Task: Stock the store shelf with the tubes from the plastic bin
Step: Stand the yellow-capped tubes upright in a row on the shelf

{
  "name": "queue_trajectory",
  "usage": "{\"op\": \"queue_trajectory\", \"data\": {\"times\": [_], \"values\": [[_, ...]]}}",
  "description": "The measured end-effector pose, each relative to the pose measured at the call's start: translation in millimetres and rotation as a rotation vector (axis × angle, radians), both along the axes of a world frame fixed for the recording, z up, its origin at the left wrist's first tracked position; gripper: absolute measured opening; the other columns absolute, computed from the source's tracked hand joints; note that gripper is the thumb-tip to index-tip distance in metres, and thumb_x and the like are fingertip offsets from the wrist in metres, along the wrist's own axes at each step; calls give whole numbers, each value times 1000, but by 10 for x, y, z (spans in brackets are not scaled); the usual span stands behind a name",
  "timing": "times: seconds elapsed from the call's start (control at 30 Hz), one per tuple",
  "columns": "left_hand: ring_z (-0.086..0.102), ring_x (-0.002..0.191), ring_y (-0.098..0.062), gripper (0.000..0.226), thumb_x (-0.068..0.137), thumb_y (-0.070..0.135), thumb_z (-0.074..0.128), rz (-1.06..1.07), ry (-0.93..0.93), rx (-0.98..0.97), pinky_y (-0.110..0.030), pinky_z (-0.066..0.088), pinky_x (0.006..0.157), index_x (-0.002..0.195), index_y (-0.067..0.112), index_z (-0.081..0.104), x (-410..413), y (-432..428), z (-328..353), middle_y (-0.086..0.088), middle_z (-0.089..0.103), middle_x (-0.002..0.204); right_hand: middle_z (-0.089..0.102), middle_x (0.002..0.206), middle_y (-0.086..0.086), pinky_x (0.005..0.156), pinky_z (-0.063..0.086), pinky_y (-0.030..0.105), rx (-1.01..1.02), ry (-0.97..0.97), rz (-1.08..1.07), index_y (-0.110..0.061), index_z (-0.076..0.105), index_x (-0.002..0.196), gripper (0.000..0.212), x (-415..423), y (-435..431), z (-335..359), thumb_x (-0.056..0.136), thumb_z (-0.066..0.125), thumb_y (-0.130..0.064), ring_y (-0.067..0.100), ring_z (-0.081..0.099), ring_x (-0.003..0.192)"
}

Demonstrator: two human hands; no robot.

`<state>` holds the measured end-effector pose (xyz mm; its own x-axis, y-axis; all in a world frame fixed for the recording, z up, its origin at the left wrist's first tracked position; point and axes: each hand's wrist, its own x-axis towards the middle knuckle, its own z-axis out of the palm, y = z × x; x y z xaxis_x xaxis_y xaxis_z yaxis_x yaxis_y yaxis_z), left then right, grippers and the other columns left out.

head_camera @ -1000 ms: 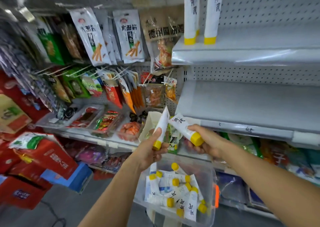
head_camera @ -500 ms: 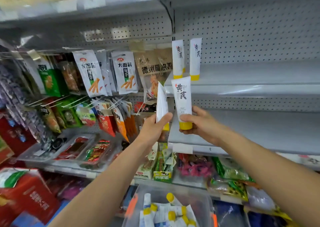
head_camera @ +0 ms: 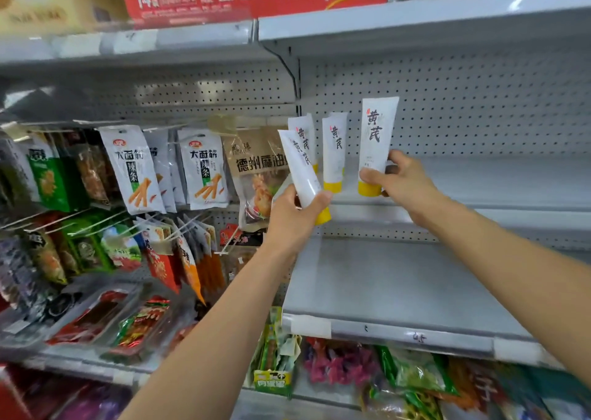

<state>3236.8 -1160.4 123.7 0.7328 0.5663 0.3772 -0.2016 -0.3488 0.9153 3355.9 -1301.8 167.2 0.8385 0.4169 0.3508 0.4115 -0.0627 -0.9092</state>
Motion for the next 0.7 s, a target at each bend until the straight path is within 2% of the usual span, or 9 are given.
{"op": "queue_trajectory", "data": {"times": [0.07,0.13,0.23,0.37,0.47,0.7], "values": [[61,79,-6,30,88,35,68,14,-14,28,-15,51,63,111,18,59,143,-5,51,3,66,95,66,102,7,72,49,24,-59,-31,-15,-17,56,119,39,223,32,14,83,71,-11,20,63,85],[62,82,-8,32,87,37,68,47,-6,82,-20,52,68,112,18,58,294,-6,99,3,66,96,64,110,7,78,52,28,-152,-63,-30,-12,55,124,46,471,92,7,82,72,-8,22,63,94],[62,88,-11,38,86,41,68,102,26,152,-25,51,74,115,17,58,470,-2,168,3,66,102,63,120,8,95,50,40,-249,-60,-46,-12,54,128,52,797,214,-21,79,73,-12,25,61,106],[64,92,-13,42,84,42,69,124,43,172,-34,56,81,116,18,57,627,6,181,4,66,104,63,120,11,96,50,40,-285,-41,-55,-8,53,127,53,1095,353,-46,78,74,-11,26,61,107],[61,88,-7,39,84,42,69,151,51,178,-24,53,75,114,21,55,673,35,178,8,64,101,61,125,10,99,48,39,-309,-49,-53,-8,51,129,55,1264,447,-40,79,74,-11,27,59,113],[60,92,-2,38,84,41,69,175,29,153,-24,53,78,114,22,55,712,90,131,9,64,105,58,132,12,103,44,37,-368,-80,-79,-6,49,132,55,1544,665,-17,82,72,-12,28,56,119]]}}
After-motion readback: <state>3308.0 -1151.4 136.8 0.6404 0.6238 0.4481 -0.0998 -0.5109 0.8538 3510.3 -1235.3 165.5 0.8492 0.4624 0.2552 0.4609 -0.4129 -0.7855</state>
